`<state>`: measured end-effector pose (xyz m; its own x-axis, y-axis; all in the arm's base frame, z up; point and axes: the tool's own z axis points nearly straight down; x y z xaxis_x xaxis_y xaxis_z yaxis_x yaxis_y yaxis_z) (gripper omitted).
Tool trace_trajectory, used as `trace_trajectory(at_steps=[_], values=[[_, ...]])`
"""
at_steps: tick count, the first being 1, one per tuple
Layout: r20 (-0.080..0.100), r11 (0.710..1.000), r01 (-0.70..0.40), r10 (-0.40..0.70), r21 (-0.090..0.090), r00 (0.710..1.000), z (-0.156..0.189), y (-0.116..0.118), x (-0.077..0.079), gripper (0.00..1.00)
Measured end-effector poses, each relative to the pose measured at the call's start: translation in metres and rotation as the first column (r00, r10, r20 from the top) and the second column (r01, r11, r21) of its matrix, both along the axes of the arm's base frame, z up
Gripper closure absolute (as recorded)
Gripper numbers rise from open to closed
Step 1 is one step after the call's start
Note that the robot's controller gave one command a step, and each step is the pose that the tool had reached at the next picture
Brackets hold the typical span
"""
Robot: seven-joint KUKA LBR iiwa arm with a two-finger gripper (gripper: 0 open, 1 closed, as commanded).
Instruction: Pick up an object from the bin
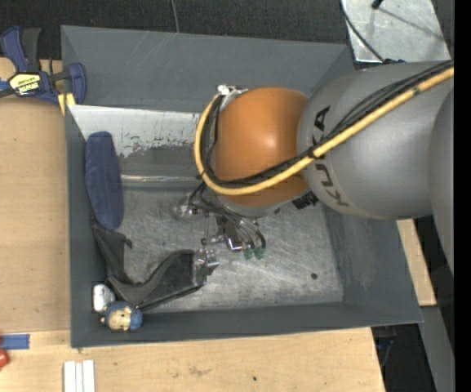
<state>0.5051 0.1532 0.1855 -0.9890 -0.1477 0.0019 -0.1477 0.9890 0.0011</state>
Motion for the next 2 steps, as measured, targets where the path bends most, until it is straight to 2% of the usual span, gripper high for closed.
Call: trace_trajectory(at_steps=[1, 2], values=[[0.008, 1.000, 0.017, -0.017, 0.000, 1.000, -0.0746, 0.0099, 0.0000, 0.00], [-0.002, 1.000, 0.016, -0.016, -0.002, 1.000, -0.0727, 0.0100, -0.0008, 1.00]])
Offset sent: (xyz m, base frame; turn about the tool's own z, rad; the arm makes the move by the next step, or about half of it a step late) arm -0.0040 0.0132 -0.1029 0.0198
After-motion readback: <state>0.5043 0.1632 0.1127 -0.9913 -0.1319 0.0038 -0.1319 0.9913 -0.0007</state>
